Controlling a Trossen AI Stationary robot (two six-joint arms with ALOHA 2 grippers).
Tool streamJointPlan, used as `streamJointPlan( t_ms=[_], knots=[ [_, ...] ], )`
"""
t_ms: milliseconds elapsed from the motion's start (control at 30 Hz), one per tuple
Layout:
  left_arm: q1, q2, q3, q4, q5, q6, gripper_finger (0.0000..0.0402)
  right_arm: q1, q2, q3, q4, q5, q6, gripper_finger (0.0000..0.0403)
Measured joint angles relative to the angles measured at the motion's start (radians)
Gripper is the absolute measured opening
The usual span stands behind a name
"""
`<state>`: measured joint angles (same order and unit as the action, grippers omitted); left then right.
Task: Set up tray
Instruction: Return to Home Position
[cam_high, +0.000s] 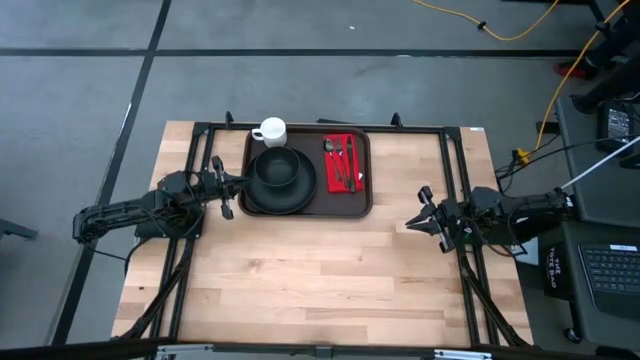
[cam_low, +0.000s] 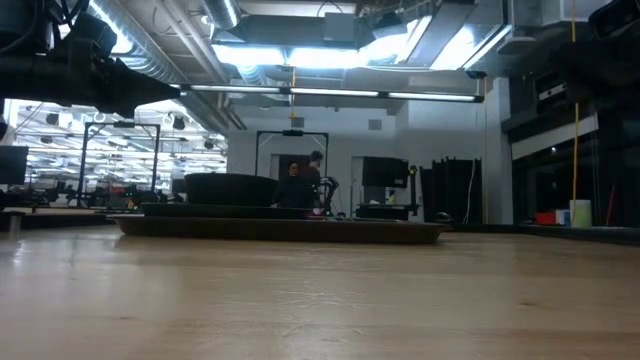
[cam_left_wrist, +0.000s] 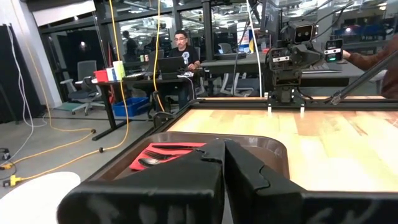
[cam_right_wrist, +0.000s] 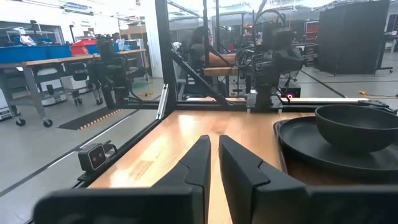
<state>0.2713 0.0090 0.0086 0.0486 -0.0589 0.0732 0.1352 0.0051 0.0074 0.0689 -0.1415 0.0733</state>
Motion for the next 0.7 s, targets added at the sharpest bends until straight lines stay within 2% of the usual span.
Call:
streamJointPlan(
  t_ms=[700],
  knots=[
    [0.0,0.0,0.0,0.0,0.0,0.0,0.0006,0.0,0.0,0.0,0.0,0.0,-0.001,0.0039]
  ],
)
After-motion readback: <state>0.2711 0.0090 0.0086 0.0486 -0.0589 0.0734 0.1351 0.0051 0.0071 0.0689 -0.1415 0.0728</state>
